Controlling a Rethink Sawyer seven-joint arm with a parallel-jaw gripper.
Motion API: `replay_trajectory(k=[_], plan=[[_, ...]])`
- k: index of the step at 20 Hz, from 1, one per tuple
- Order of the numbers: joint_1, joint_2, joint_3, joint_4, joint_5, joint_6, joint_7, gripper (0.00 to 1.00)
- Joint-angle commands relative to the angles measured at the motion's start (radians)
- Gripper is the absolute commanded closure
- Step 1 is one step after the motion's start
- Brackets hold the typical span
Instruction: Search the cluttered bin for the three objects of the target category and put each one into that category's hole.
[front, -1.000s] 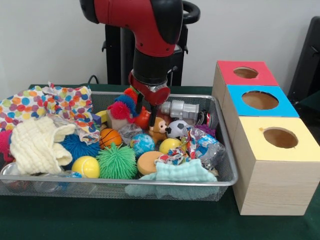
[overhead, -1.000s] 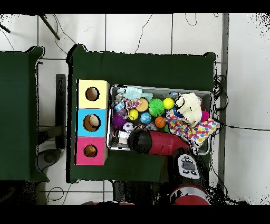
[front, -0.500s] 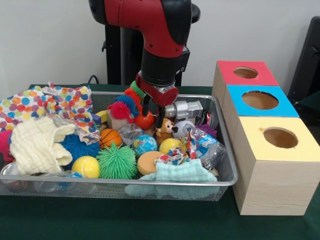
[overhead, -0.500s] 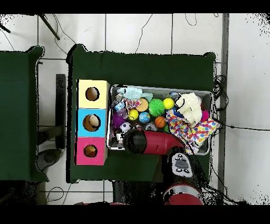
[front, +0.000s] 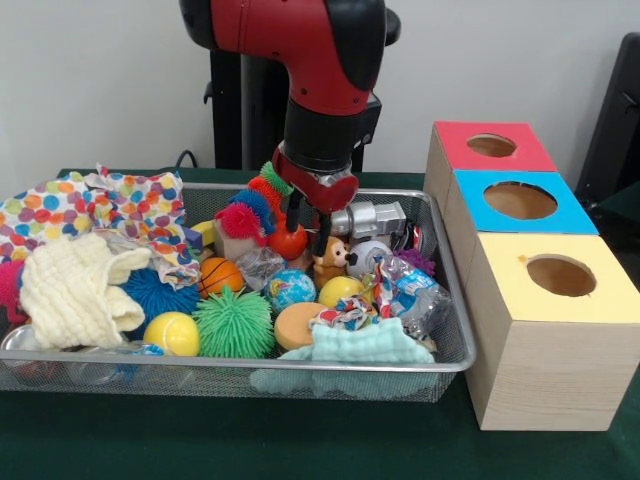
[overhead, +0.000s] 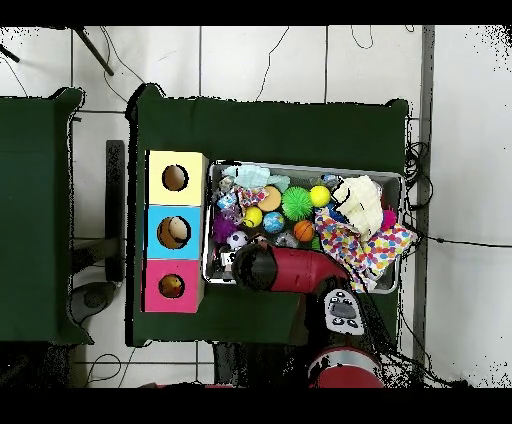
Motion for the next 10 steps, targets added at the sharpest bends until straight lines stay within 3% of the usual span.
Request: replay_trajectory(k=[1, 10], plan=[[-0.03, 0.008, 0.098, -0.028, 0.01, 0.013, 0.009, 0.0], [-0.041, -0.038, 0.095, -0.054, 0.026, 0.076, 0.0, 0.0]])
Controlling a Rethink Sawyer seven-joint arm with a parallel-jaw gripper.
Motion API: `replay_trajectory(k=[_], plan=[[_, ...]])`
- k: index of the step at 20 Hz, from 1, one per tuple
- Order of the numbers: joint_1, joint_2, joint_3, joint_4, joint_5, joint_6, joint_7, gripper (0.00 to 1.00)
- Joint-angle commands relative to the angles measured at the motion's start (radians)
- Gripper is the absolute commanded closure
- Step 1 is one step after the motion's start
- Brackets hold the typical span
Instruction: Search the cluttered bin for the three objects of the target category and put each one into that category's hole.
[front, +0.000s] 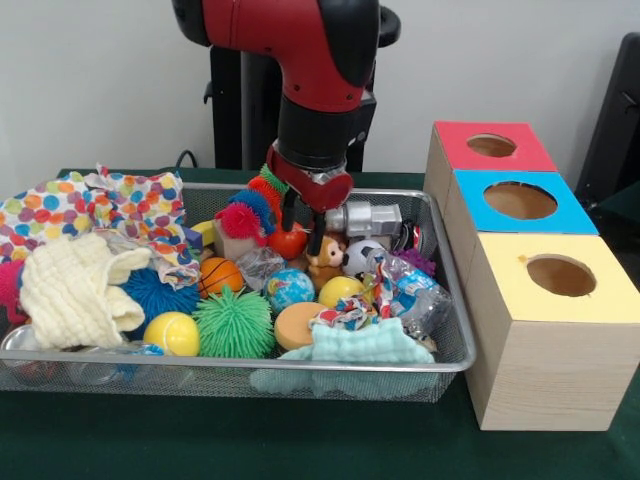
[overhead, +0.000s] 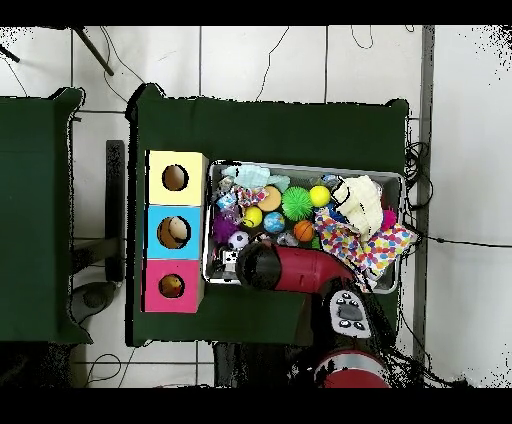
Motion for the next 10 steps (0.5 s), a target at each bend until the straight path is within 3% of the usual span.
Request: replay_trajectory(k=[1, 10], plan=[[-0.024, -0.027, 0.09, -0.054, 0.026, 0.079, 0.0, 0.0], [0.033, -0.001, 0.065, -0.072, 0.038, 0.071, 0.048, 0.0]])
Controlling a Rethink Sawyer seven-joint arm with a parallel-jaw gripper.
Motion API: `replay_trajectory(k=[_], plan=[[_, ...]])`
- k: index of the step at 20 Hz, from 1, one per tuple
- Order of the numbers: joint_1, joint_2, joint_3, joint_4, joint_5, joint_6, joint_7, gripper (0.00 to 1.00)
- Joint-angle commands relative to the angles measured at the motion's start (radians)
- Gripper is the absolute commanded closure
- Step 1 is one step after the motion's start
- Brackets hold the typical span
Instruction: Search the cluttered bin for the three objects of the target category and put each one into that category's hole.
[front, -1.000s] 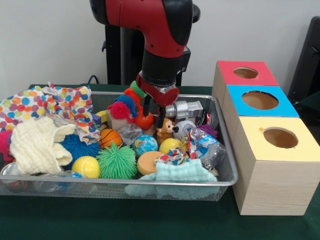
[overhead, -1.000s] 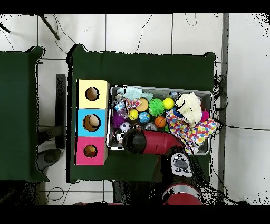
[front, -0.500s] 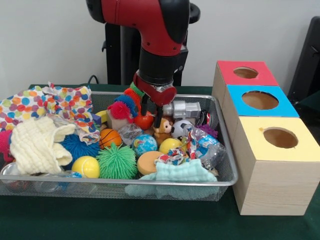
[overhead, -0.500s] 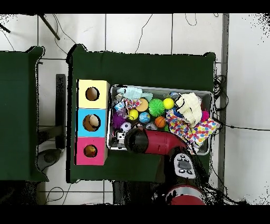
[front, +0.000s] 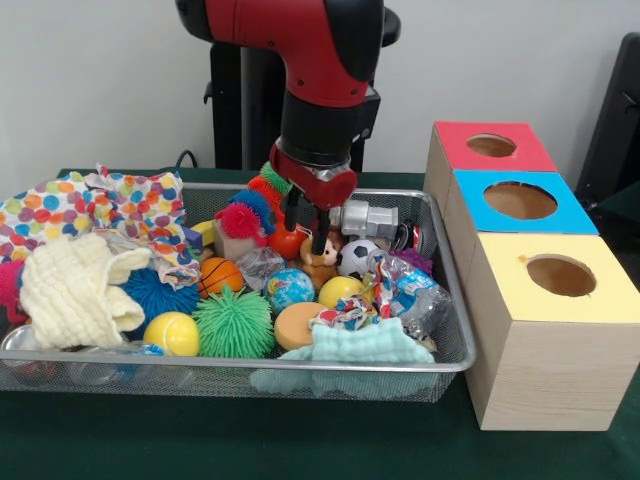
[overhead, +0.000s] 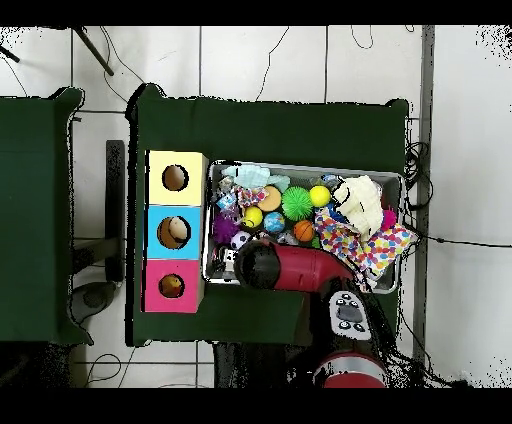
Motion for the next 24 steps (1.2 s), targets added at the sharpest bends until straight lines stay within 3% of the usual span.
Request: replay_trajectory(k=[1, 8, 17, 24], plan=[[0.03, 0.019, 0.058, -0.075, 0.04, 0.068, 0.052, 0.0], [0.047, 0.063, 0.044, -0.101, 0.043, 0.041, 0.064, 0.0], [0.007, 0.116, 0.048, -0.135, 0.02, 0.007, 0.032, 0.0], [0.029, 0.164, 0.02, -0.177, 0.021, -0.008, 0.051, 0.0]])
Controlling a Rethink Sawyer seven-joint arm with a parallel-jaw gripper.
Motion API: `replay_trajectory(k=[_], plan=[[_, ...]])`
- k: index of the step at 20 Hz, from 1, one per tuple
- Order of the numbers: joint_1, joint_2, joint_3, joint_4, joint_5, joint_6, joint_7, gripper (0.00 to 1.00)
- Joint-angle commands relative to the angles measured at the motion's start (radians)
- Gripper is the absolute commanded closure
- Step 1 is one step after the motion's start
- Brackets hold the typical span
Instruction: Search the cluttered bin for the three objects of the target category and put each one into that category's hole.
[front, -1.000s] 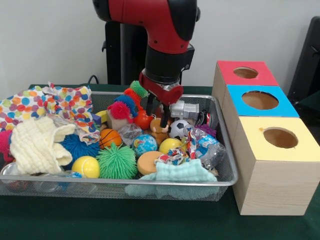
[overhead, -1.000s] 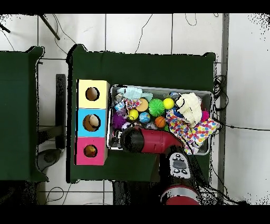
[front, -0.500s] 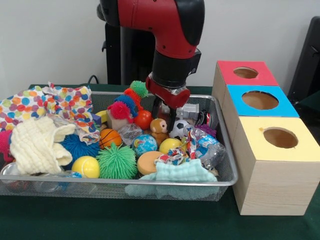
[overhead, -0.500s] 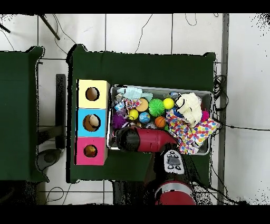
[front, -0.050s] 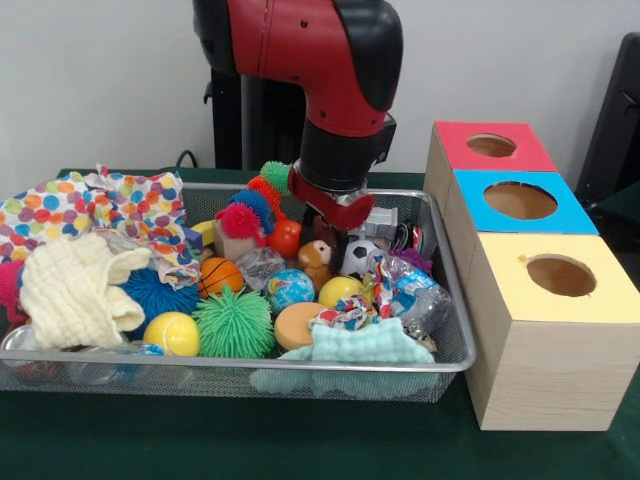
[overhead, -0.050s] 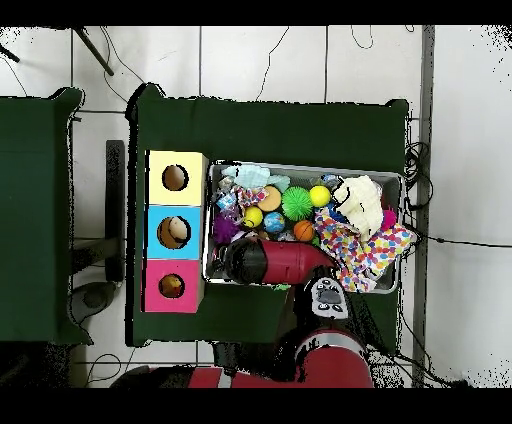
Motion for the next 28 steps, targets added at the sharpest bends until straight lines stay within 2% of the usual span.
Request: replay_trajectory(k=[1, 9, 10, 23, 25, 28], plan=[[-0.01, 0.079, 0.02, -0.127, 0.02, -0.007, 0.052, 0.0], [-0.001, 0.097, 0.007, -0.151, 0.009, -0.016, 0.047, 0.0], [-0.002, 0.097, 0.008, -0.148, 0.01, -0.021, 0.047, 1.0], [-0.016, 0.072, 0.014, -0.15, 0.022, 0.028, 0.036, 1.0], [-0.031, 0.038, 0.024, -0.136, 0.019, 0.043, 0.02, 1.0], [-0.057, -0.082, 0.046, -0.104, 0.02, 0.136, -0.035, 1.0]])
